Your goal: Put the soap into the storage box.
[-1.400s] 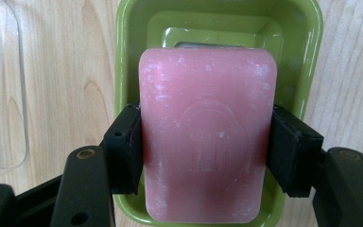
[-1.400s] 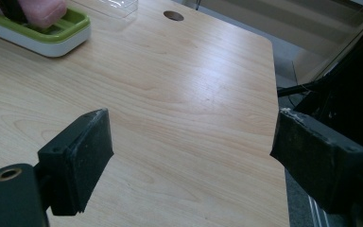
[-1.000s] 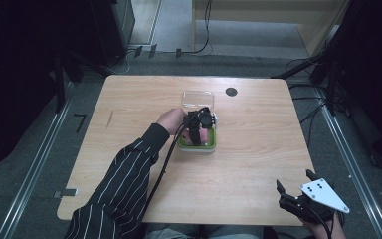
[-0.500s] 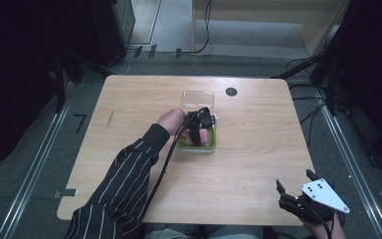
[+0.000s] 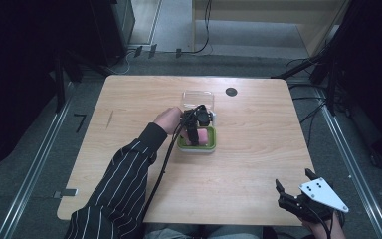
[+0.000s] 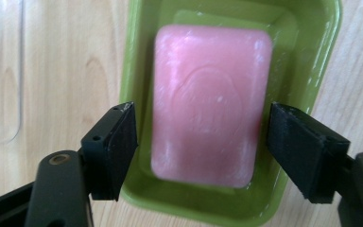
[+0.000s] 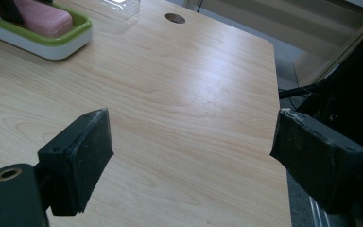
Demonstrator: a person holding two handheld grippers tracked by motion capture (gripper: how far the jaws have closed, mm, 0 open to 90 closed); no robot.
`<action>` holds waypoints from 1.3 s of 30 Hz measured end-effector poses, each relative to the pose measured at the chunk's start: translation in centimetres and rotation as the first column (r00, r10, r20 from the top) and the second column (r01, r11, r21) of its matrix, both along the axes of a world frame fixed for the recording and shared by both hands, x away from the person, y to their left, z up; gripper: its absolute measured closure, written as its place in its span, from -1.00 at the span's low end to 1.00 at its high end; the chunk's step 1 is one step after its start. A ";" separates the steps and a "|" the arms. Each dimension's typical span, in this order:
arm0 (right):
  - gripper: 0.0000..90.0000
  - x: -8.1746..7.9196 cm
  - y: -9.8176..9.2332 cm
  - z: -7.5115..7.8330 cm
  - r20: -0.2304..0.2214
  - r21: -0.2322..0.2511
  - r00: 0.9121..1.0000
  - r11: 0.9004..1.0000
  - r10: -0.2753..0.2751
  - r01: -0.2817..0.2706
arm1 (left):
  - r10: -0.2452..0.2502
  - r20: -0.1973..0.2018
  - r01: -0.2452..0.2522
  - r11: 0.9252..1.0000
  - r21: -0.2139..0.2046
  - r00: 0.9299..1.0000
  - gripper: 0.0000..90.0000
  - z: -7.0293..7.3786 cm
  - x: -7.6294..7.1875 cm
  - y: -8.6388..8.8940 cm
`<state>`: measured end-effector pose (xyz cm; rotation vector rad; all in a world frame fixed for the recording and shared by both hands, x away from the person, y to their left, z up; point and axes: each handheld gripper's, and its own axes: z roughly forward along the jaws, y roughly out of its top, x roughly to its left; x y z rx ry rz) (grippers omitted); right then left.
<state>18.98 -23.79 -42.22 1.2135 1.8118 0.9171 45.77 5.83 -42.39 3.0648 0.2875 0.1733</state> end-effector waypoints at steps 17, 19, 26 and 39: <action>-0.70 0.1 0.2 0.1 0.001 -0.007 1.000 1.000 0.005 -0.005 | 0.106 -0.012 -0.106 0.994 0.041 0.994 -0.81 2.3 -1.7 1.5; -0.70 0.1 0.3 0.0 -0.001 -0.003 1.000 1.000 0.004 -0.004 | 0.119 -0.006 -0.118 0.992 0.045 0.993 -0.83 2.4 -2.1 1.9; -0.70 0.3 0.4 0.0 0.004 0.000 1.000 1.000 0.011 -0.011 | 0.160 -0.017 -0.159 0.985 0.063 0.987 -0.83 2.3 -3.0 3.2; -0.70 0.7 0.8 0.1 0.005 -0.006 1.000 1.000 0.030 -0.030 | 0.231 -0.053 -0.225 0.969 0.106 0.971 -0.83 0.9 -5.9 6.7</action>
